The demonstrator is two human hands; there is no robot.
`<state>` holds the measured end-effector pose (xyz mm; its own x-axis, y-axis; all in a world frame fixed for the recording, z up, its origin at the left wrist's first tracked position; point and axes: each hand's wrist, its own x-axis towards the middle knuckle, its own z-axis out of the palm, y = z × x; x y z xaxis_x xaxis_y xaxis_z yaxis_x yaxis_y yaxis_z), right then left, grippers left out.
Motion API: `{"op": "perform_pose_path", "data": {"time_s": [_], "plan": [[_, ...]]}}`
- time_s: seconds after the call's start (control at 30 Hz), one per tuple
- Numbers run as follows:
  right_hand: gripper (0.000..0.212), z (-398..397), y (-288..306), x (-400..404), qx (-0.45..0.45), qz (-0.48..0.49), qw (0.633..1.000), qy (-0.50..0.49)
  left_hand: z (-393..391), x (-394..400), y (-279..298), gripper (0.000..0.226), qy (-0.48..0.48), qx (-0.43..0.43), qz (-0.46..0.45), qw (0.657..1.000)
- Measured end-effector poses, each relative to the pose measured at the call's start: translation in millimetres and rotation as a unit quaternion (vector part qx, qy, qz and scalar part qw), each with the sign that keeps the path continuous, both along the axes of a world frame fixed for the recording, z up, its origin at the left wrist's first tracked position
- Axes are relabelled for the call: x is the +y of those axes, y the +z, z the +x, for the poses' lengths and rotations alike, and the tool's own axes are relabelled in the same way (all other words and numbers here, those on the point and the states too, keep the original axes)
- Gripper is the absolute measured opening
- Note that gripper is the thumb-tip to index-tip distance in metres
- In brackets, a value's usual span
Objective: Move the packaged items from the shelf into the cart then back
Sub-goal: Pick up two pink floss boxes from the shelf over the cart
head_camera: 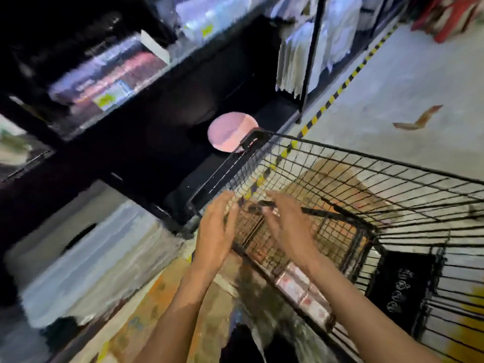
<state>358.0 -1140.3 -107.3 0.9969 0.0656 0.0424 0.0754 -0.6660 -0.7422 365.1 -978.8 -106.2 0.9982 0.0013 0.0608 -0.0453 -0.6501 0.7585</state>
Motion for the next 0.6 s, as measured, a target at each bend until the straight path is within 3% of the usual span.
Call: {"op": "perform_pose_path", "data": {"time_s": [0.23,0.4,0.6], "plan": [[0.046,-41,61,119,-0.058,0.075,0.986,0.14,-97,111,68,0.049,0.163,-0.053,-0.008,0.985],[0.044,-88,82,205,-0.022,0.138,0.961,0.239,-172,199,87,0.046,0.296,-0.058,-0.043,0.953],[0.048,-148,85,317,-0.034,0.11,0.938,0.326,-261,305,82,0.047,0.325,-0.042,-0.028,0.944]]}}
